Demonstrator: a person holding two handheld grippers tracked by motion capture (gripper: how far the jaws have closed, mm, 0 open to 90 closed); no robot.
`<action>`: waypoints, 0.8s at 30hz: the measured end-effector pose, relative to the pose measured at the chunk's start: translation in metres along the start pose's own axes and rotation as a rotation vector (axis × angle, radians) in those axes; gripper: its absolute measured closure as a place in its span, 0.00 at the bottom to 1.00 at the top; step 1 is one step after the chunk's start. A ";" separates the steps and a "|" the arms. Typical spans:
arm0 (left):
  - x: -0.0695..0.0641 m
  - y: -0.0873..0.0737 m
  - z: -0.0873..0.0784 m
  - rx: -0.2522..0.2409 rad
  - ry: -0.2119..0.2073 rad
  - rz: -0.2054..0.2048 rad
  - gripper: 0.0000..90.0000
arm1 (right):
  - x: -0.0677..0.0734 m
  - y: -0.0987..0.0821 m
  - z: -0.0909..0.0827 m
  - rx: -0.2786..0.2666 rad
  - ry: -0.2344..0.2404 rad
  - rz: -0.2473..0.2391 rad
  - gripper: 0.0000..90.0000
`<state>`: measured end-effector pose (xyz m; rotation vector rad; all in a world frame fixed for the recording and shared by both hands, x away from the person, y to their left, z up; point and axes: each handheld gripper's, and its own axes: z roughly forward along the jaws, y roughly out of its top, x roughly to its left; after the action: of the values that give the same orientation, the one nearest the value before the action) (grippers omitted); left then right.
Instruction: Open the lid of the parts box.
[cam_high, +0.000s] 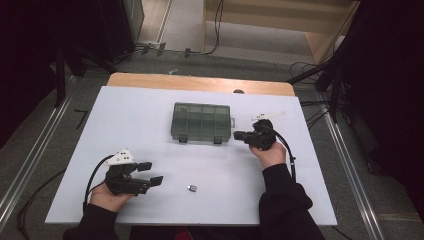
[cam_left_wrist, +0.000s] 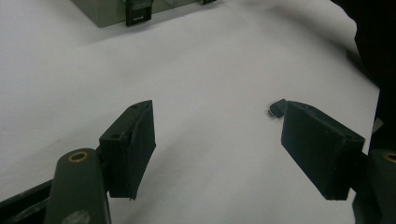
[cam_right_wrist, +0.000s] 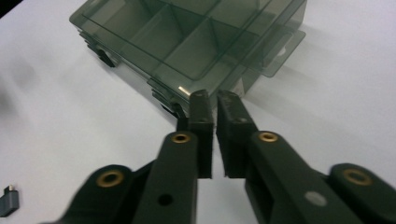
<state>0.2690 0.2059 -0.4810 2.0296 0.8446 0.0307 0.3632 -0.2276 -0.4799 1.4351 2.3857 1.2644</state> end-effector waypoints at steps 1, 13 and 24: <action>0.000 0.000 0.000 -0.003 -0.001 -0.001 0.30 | -0.001 -0.001 0.001 0.000 0.000 0.001 0.98; 0.000 0.000 0.000 -0.004 0.000 0.000 0.30 | -0.006 -0.007 0.009 0.012 -0.015 0.013 0.98; 0.001 0.000 0.000 -0.001 0.002 0.002 0.30 | -0.005 -0.012 0.017 0.037 -0.008 0.004 0.98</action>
<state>0.2694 0.2063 -0.4816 2.0301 0.8438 0.0339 0.3655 -0.2236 -0.5013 1.4532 2.4152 1.2194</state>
